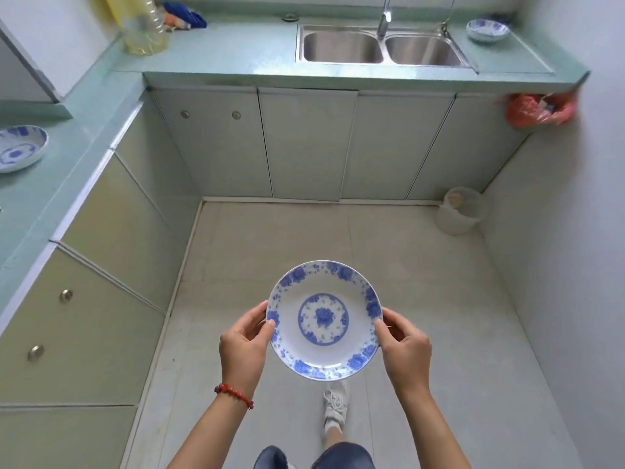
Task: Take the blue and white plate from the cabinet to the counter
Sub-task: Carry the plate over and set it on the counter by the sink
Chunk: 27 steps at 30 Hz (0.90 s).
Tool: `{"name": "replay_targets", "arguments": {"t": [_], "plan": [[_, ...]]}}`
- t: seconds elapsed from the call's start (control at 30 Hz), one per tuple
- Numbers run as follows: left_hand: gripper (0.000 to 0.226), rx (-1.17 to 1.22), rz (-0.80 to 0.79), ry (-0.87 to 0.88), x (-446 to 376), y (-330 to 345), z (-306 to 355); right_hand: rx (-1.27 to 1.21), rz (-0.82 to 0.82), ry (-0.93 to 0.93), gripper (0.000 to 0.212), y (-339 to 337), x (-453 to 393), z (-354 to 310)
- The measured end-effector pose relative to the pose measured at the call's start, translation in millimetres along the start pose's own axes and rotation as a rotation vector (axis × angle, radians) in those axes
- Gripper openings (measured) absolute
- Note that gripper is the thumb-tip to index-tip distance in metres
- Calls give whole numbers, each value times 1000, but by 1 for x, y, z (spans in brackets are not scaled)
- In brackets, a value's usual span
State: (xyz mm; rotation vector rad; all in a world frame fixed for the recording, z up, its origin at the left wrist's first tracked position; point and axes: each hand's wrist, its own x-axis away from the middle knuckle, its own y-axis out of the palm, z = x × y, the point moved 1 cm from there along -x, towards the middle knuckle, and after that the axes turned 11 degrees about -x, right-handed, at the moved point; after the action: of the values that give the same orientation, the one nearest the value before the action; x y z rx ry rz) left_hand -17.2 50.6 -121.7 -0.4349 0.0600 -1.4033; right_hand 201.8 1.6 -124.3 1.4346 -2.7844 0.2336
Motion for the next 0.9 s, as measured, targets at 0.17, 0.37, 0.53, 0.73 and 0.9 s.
{"name": "replay_targets", "arguments": {"t": [0.17,0.37,0.53,0.73,0.9], "plan": [[32,36,16,-2,-66,55,42,-17,-25,-28,17,5,-101,-15],[33,68,26,0,-132,107,89,-23,-37,-36,16,11,-200,-34],[32,66,18,-21,-199,141,110,-30,-27,-18,22,32,-271,-35],[33,61,1,-9,-300,171,145,-46,-1,-15,18,79,-372,-46],[32,74,20,15,-381,181,180,-71,-9,-21,18,123,-446,-68]]}}
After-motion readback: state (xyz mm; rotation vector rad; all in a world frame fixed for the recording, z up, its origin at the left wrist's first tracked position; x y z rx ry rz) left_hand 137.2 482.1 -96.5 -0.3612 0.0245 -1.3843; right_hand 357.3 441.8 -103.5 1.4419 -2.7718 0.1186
